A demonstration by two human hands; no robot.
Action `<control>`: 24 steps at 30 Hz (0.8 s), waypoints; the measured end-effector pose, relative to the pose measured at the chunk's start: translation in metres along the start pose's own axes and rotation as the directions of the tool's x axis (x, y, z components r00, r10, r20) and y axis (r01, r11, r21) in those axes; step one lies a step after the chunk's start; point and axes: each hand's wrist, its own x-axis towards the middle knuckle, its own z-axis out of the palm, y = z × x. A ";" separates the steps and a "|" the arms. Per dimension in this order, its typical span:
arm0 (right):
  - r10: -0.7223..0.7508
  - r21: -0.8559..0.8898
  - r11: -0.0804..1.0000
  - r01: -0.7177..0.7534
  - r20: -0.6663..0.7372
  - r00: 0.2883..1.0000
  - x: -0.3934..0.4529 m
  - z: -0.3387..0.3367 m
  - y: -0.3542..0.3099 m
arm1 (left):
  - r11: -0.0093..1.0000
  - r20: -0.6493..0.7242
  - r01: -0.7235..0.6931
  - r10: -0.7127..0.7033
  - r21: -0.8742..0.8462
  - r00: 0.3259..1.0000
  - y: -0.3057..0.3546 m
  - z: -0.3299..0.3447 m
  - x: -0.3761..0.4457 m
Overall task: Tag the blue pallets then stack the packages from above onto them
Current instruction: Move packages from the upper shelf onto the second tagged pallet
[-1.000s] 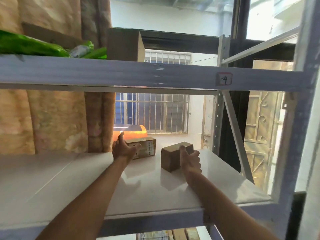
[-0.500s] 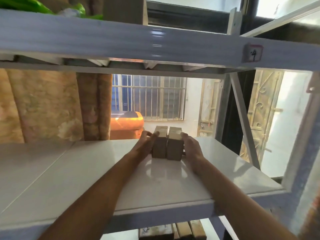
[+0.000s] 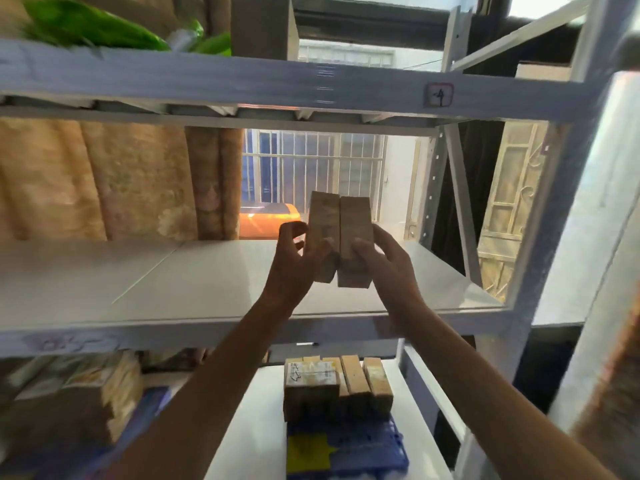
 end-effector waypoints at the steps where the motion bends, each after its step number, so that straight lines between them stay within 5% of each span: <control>1: -0.027 0.004 1.000 0.027 0.005 1.000 -0.023 -0.007 -0.005 | 0.999 -0.011 -0.023 0.023 -0.025 1.000 0.006 0.000 -0.028; 7: 0.035 0.041 0.998 -0.037 0.044 0.998 -0.195 -0.054 0.003 | 0.991 -0.077 0.017 -0.028 -0.136 0.997 0.009 0.016 -0.218; 12: 0.320 0.059 0.941 -0.333 0.160 0.934 -0.292 -0.057 0.048 | 0.928 -0.089 0.322 -0.343 -0.190 0.935 -0.035 0.025 -0.328; 18: 0.550 0.048 0.825 -0.563 0.161 0.819 -0.320 -0.047 0.102 | 0.781 -0.158 0.604 -0.624 -0.161 0.765 -0.095 0.035 -0.362; 24: 0.607 0.037 0.786 -0.618 0.146 0.781 -0.290 -0.037 0.163 | 0.726 -0.101 0.666 -0.685 -0.171 0.722 -0.152 0.037 -0.330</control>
